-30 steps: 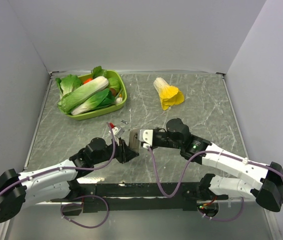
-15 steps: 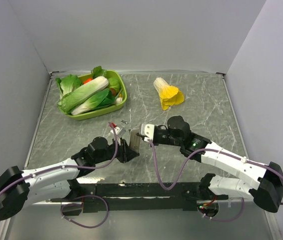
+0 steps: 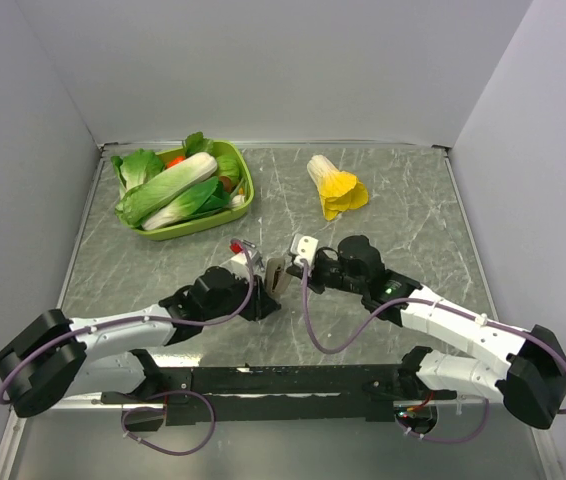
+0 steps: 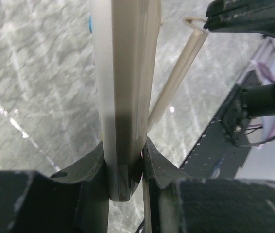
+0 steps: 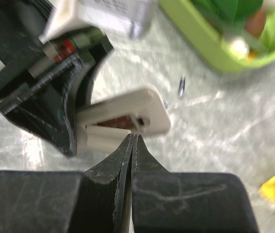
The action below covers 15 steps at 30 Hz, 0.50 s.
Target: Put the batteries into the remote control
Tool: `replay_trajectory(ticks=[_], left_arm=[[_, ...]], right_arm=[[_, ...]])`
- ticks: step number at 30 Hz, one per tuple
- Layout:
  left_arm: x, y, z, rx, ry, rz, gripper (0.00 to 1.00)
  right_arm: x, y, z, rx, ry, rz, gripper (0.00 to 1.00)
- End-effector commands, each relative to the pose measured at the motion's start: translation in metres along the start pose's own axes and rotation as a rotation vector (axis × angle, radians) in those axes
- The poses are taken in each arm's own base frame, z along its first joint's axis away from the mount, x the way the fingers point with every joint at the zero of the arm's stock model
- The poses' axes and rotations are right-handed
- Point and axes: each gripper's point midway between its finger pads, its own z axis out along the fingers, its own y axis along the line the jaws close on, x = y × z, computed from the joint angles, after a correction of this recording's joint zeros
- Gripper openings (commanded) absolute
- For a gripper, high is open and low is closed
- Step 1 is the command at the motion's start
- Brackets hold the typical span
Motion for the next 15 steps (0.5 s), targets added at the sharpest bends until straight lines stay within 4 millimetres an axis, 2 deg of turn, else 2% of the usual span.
replay_trajectory(ticks=[1,6,9,12,15], left_arm=[[-0.015,-0.001,0.009,-0.037,-0.025,-0.025,0.02],[-0.005,0.016,0.017,-0.121,0.013,-0.061,0.02],[-0.002,0.024,0.020,-0.160,0.024,-0.078,0.02],[-0.004,0.025,0.019,-0.167,0.004,-0.089,0.01],[-0.011,0.024,0.012,-0.177,-0.022,-0.092,0.01]], right_arm=[[0.015,-0.015,-0.007,0.117,0.019,0.149,0.00],[0.045,-0.027,-0.017,0.227,0.089,0.304,0.00],[0.071,-0.031,-0.023,0.294,0.147,0.414,0.00],[0.100,-0.030,-0.025,0.337,0.223,0.531,0.00],[0.115,-0.031,-0.026,0.358,0.239,0.613,0.00]])
